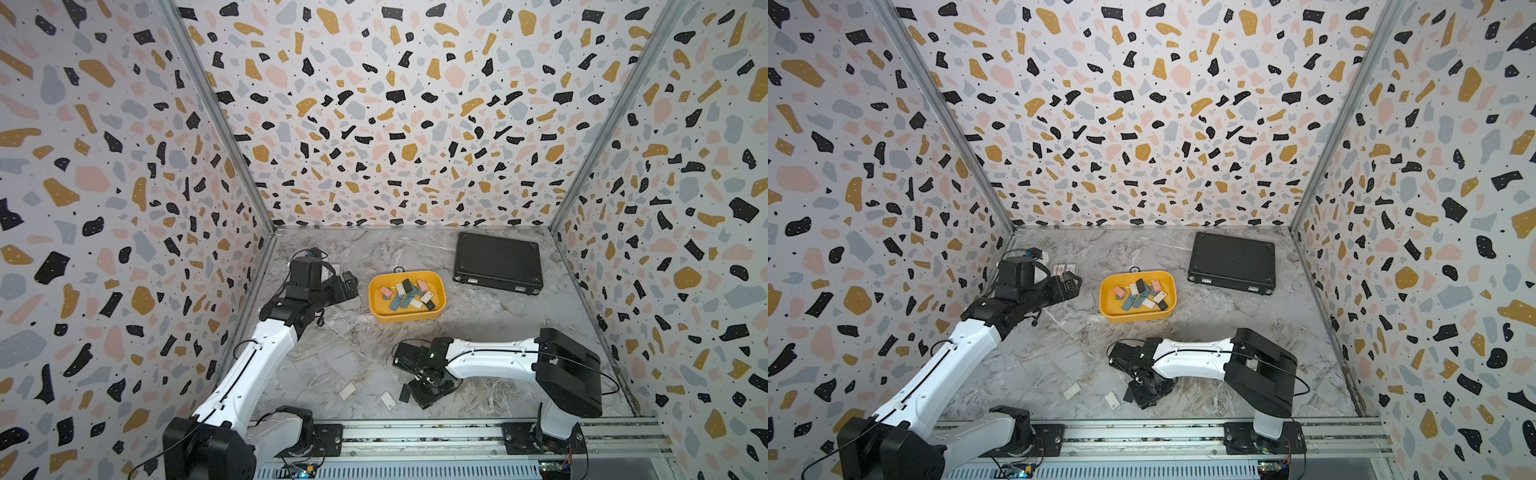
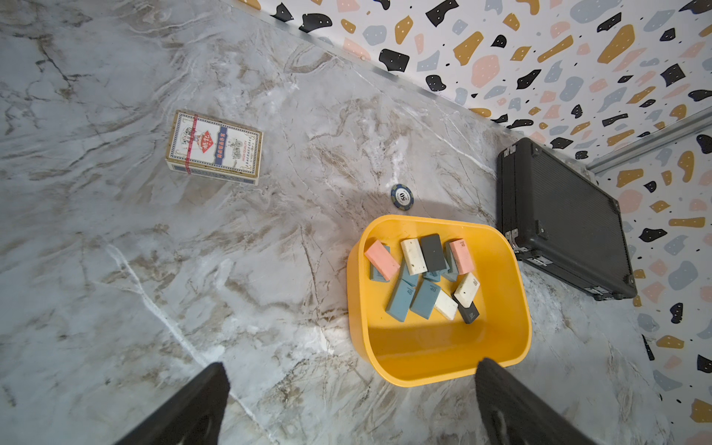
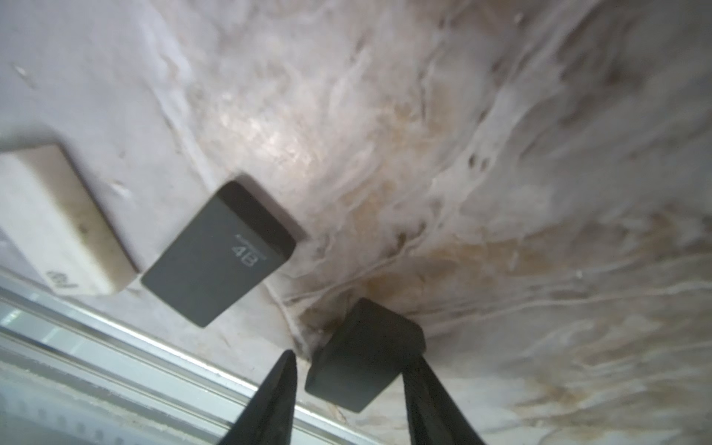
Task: Put the eraser in the storage box
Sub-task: Pick up the eraser from the center of the board.
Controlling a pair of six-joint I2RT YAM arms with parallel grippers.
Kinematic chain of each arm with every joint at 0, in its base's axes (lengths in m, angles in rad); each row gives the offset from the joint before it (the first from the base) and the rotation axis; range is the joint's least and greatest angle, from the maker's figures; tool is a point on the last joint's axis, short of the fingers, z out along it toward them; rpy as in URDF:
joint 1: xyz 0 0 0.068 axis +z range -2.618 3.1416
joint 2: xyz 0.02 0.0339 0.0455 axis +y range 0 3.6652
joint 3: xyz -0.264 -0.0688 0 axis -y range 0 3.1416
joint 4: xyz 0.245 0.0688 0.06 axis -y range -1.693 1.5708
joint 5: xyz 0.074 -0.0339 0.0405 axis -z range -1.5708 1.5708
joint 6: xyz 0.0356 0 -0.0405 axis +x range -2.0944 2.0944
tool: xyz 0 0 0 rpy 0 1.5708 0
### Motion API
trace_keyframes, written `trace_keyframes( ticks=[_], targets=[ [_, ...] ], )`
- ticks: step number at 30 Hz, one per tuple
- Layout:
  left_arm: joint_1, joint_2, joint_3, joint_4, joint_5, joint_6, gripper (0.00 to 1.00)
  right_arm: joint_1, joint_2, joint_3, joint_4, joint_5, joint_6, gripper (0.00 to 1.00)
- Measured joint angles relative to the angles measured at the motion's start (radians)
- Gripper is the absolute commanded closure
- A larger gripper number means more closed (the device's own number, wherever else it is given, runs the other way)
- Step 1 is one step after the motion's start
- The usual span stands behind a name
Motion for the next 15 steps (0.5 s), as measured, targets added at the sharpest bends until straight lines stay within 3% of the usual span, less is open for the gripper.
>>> trace_keyframes(
  ticks=[15],
  targets=[
    [0.000, 0.000, 0.000, 0.001, 0.000, 0.000, 0.01, -0.034, -0.008, -0.015, 0.005, -0.003, -0.016, 0.83]
  ],
)
